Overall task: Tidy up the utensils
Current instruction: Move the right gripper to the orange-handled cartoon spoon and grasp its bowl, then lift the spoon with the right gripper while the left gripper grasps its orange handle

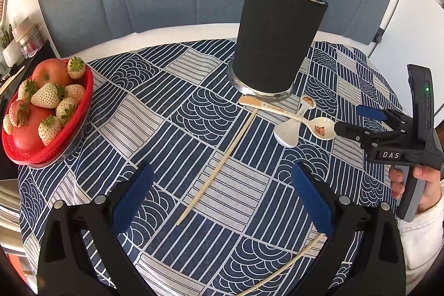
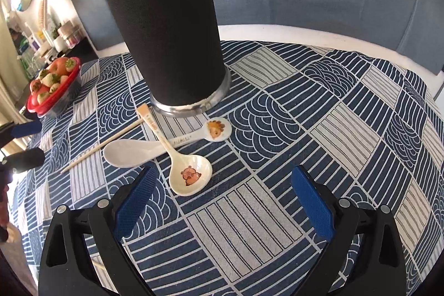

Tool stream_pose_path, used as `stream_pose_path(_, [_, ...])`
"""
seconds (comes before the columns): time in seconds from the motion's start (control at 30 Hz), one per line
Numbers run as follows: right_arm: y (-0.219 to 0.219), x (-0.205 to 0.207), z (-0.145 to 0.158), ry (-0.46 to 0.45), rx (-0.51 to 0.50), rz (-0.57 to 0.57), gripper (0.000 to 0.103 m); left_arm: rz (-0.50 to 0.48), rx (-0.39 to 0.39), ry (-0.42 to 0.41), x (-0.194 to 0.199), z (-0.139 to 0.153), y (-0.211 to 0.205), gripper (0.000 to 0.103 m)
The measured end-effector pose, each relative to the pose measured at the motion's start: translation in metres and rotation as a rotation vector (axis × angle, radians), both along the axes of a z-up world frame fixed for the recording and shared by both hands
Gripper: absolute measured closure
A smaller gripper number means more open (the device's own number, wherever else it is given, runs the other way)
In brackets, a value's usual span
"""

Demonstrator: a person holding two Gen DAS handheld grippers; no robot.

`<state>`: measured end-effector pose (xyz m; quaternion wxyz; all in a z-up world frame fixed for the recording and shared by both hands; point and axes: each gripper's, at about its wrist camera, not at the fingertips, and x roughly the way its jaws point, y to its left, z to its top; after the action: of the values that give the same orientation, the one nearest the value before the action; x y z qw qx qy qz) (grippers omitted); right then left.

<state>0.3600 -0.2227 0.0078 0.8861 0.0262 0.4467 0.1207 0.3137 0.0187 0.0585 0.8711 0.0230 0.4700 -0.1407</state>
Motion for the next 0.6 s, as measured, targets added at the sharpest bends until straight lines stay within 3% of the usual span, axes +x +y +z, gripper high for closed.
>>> stream_pose_path(0.23, [-0.001,0.008,-0.010,0.060,0.044,-0.018,0.011,0.006,0.046,-0.036,-0.005,-0.006,0.002,0.006])
stream_pose_path(0.27, [0.000,0.009,-0.011,0.068,0.052,-0.014,0.016,0.008,0.049,-0.040,-0.006,-0.006,0.002,0.006])
stream_pose_path(0.3, [0.002,0.011,-0.013,0.085,0.057,-0.009,0.042,0.007,0.052,-0.043,-0.007,-0.006,0.002,0.006])
stream_pose_path(0.33, [0.004,0.013,-0.017,0.119,0.064,0.006,0.088,0.005,0.053,-0.044,-0.008,-0.006,0.002,0.006])
stream_pose_path(0.4, [0.006,0.013,-0.016,0.128,0.135,0.057,0.098,0.003,0.055,-0.057,-0.009,-0.005,0.002,0.006])
stream_pose_path(0.6, [0.006,0.010,-0.010,0.086,0.096,0.062,0.099,-0.007,0.071,-0.066,-0.010,-0.002,-0.001,0.006])
